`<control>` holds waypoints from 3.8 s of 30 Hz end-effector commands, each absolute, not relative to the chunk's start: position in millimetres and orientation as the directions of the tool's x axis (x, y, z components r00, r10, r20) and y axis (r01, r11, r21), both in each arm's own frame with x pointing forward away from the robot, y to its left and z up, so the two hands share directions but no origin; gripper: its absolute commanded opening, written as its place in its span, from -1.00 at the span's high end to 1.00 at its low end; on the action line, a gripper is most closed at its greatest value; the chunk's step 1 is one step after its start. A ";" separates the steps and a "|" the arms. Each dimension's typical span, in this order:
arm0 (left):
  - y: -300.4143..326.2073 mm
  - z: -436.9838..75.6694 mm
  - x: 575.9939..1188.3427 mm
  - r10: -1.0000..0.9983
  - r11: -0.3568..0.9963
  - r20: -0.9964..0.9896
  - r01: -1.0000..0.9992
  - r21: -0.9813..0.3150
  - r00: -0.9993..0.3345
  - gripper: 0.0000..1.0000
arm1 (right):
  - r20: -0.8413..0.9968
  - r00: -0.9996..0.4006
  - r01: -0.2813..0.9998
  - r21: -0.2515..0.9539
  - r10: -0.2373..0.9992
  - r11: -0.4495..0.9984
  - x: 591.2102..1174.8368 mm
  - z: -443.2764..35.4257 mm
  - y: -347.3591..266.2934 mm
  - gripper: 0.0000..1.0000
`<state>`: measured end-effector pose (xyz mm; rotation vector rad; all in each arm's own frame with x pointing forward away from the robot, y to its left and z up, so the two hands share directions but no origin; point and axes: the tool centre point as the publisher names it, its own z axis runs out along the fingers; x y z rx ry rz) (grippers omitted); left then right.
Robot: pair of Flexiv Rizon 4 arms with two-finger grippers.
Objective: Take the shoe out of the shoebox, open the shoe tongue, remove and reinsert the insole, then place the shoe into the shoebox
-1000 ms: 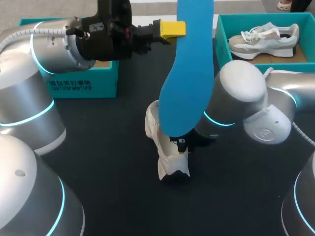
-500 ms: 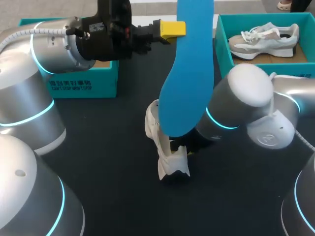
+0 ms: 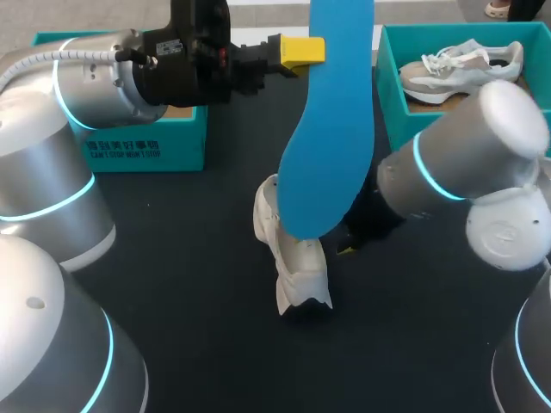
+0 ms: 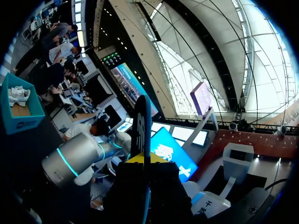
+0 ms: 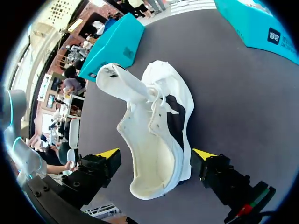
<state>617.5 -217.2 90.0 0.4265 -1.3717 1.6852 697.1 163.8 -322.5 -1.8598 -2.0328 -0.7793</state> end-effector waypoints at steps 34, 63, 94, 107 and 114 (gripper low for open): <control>-218.0 89.0 617.5 0.418 0.015 0.730 -0.800 -0.600 -0.541 1.00 | 0.962 -0.120 0.992 0.128 0.246 -0.017 706.1 -184.3 142.5 -1.00; -218.0 89.0 617.5 0.418 0.015 0.730 -0.800 -0.600 -0.541 1.00 | 0.948 -0.121 0.989 0.140 0.294 -0.046 713.9 -154.6 132.3 -1.00; -184.6 14.6 617.8 0.376 -0.096 0.060 -0.103 -0.990 -0.925 1.00 | 0.948 -0.121 0.989 0.140 0.294 -0.046 713.9 -154.6 132.3 -1.00; -170.8 -9.8 634.5 0.264 -0.254 -0.556 0.499 -0.828 -0.788 1.00 | 0.948 -0.121 0.989 0.140 0.294 -0.046 713.9 -154.6 132.3 -1.00; -170.8 -9.8 634.5 0.264 -0.254 -0.556 0.499 -0.828 -0.788 1.00 | 0.948 -0.121 0.989 0.140 0.294 -0.046 713.9 -154.6 132.3 -1.00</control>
